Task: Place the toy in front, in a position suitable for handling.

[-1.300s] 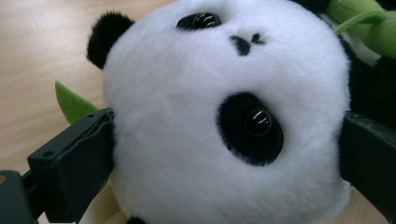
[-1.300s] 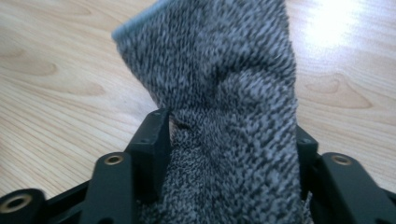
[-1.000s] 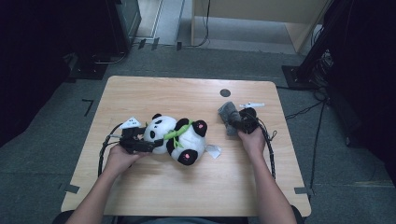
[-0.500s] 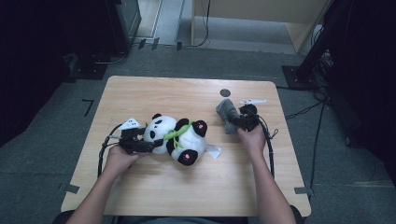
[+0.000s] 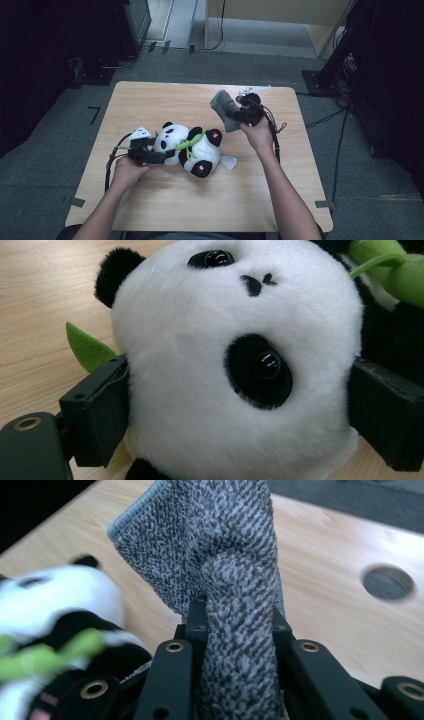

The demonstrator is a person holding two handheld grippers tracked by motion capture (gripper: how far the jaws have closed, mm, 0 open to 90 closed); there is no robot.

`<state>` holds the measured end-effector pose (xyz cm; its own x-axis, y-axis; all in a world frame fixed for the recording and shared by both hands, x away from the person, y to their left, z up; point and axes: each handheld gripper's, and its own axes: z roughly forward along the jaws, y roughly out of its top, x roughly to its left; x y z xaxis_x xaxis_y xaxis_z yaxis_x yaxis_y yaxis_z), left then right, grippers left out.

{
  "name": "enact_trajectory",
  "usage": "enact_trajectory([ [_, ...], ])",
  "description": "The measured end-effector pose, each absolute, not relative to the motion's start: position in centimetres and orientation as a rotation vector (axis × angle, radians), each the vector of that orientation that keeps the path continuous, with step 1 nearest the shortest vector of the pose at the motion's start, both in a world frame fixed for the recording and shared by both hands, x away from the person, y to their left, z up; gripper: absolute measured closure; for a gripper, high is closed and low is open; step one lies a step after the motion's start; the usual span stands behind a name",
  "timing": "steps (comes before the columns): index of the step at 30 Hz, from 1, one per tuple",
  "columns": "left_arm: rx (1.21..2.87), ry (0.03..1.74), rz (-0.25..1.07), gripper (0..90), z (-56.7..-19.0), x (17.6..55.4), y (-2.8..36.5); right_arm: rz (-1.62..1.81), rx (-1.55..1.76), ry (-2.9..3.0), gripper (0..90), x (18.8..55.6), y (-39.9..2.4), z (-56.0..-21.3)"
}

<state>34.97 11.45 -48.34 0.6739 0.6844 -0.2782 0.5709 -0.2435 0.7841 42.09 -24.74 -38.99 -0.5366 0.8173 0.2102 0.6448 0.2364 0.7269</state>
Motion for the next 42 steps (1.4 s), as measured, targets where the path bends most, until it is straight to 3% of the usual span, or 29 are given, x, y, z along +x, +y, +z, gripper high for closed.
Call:
enact_trajectory([
  [15, 1.922, 0.981, 0.151, 7.9, -48.4, 35.0, 11.5, 1.218, 1.227, 2.475, 73.4, 42.6, -15.5, -36.7],
  [28, 1.916, 0.988, 0.154, 7.6, -48.4, 35.0, 11.5, 1.282, 1.158, 2.626, 72.7, 42.1, -8.4, -37.9],
  [33, 1.922, 0.991, 0.154, 7.3, -48.4, 35.0, 11.5, 1.152, 1.163, 2.705, 70.3, 42.4, -6.9, -40.2],
  [42, 1.919, 1.009, 0.166, 7.8, -48.3, 35.1, 11.2, 1.119, 1.238, 2.655, 70.1, 43.5, -8.7, -41.1],
])
